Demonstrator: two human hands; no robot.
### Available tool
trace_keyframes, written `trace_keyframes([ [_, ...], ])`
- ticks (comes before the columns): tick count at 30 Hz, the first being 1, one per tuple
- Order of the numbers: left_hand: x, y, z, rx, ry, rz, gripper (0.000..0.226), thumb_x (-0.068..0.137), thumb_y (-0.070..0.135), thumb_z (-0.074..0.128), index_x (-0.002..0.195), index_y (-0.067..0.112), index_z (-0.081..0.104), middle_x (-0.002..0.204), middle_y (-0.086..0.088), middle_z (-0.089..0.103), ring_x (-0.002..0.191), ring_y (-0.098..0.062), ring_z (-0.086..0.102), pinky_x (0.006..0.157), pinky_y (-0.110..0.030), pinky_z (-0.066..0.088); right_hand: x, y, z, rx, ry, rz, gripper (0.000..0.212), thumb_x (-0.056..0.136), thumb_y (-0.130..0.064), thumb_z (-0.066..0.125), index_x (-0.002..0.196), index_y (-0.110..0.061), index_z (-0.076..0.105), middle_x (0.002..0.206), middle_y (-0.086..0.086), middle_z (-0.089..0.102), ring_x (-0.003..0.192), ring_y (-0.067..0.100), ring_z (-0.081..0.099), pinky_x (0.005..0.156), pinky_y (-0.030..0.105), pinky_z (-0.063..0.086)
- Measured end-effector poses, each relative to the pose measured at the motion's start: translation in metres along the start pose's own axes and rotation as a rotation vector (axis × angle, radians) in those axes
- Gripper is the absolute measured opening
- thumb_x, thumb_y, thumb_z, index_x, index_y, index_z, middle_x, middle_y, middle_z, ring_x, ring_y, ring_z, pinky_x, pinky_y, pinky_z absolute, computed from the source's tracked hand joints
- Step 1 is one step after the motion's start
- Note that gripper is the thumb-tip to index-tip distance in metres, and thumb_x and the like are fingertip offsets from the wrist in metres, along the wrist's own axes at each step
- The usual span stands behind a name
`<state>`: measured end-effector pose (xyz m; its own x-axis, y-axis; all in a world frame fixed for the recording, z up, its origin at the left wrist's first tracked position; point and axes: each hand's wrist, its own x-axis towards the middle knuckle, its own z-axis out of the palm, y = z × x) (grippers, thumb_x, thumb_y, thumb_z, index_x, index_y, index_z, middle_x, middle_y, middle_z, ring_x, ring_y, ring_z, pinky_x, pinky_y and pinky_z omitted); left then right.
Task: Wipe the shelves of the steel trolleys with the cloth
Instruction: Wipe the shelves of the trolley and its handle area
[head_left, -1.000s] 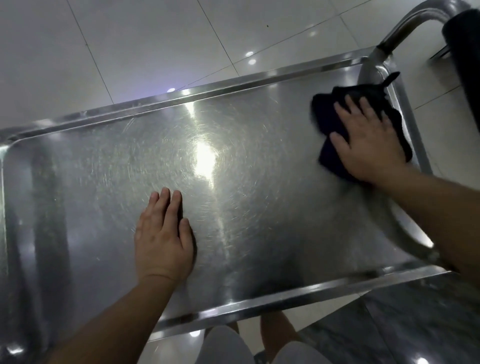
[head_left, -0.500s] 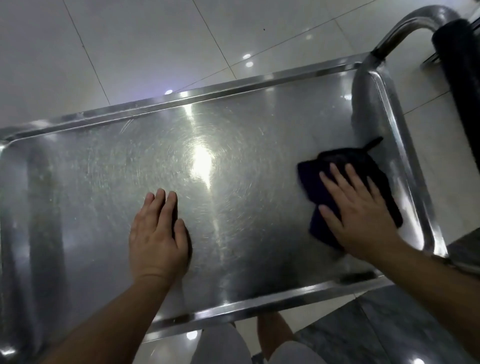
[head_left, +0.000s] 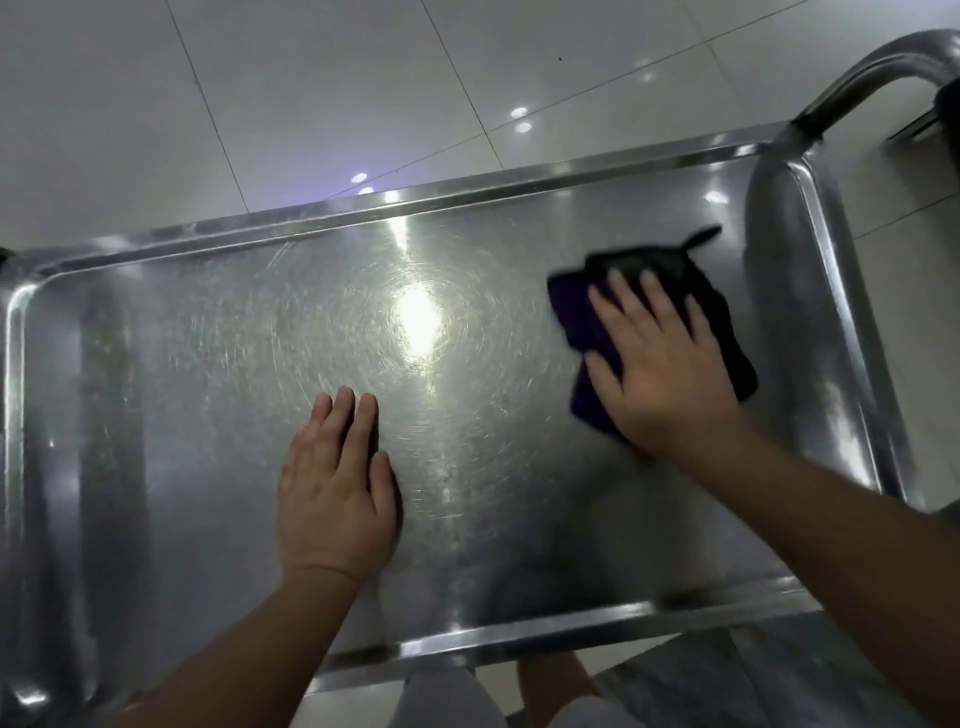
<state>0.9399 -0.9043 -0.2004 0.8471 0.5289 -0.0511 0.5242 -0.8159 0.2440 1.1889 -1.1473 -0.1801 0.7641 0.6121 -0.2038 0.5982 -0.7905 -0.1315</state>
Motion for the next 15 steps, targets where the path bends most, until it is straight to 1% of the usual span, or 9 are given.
trace_keyframes([
  [2,0.000,0.000,-0.001,-0.004,0.003,-0.011,0.059,0.103,0.033,0.038,0.161,0.018,0.040,0.168,-0.005,0.035,0.159,-0.023,0.023,0.127,-0.049,0.023,0.061,-0.011,-0.011,0.035,0.018,0.063,0.066,0.105,-0.055,0.023,0.165,-0.029,0.017,0.174,-0.003,0.011,0.160,0.022,0.005,0.127,0.054,0.009],
  [4,0.000,0.002,-0.001,-0.011,0.003,-0.013,0.059,0.103,0.033,0.038,0.160,0.018,0.041,0.168,-0.004,0.035,0.159,-0.023,0.023,0.128,-0.047,0.020,0.107,-0.026,-0.020,0.052,0.045,0.142,0.068,0.105,-0.053,0.022,0.166,-0.027,0.011,0.174,-0.002,0.004,0.160,0.024,0.001,0.127,0.055,0.007],
  [7,-0.001,0.002,-0.003,-0.020,-0.009,-0.026,0.059,0.103,0.033,0.039,0.160,0.019,0.041,0.168,-0.004,0.035,0.159,-0.022,0.023,0.128,-0.045,0.018,0.129,-0.044,-0.022,0.042,0.046,0.210,0.069,0.105,-0.052,0.022,0.166,-0.024,0.004,0.174,0.001,0.001,0.160,0.026,-0.001,0.127,0.057,0.006],
  [9,-0.001,0.003,-0.004,-0.023,-0.011,-0.032,0.059,0.102,0.032,0.041,0.159,0.019,0.043,0.167,-0.004,0.037,0.158,-0.023,0.025,0.128,-0.048,0.021,0.114,-0.048,-0.018,0.029,0.037,0.164,0.069,0.105,-0.053,0.020,0.166,-0.024,0.007,0.174,0.001,0.003,0.160,0.026,0.001,0.127,0.056,0.008],
  [11,-0.001,0.003,-0.005,-0.027,-0.013,-0.034,0.059,0.102,0.033,0.041,0.159,0.019,0.043,0.167,-0.004,0.037,0.158,-0.024,0.025,0.127,-0.050,0.023,0.080,-0.054,-0.011,0.019,0.023,0.052,0.068,0.105,-0.054,0.021,0.166,-0.024,0.015,0.174,0.001,0.009,0.160,0.026,0.006,0.126,0.057,0.011],
  [13,-0.001,0.003,-0.006,-0.029,-0.022,-0.034,0.059,0.103,0.034,0.039,0.160,0.020,0.042,0.167,-0.004,0.036,0.158,-0.023,0.024,0.127,-0.050,0.022,0.025,-0.066,0.002,0.016,0.026,-0.037,0.067,0.105,-0.051,0.027,0.164,-0.022,0.023,0.173,0.002,0.015,0.160,0.026,0.009,0.125,0.058,0.015],
  [15,-0.001,0.002,-0.006,-0.028,-0.026,-0.028,0.059,0.104,0.035,0.037,0.161,0.020,0.040,0.168,-0.004,0.036,0.158,-0.022,0.023,0.128,-0.048,0.021,-0.050,-0.081,0.023,0.020,0.018,-0.104,0.067,0.103,-0.049,0.037,0.164,-0.021,0.027,0.172,0.003,0.017,0.159,0.026,0.011,0.124,0.060,0.018],
])
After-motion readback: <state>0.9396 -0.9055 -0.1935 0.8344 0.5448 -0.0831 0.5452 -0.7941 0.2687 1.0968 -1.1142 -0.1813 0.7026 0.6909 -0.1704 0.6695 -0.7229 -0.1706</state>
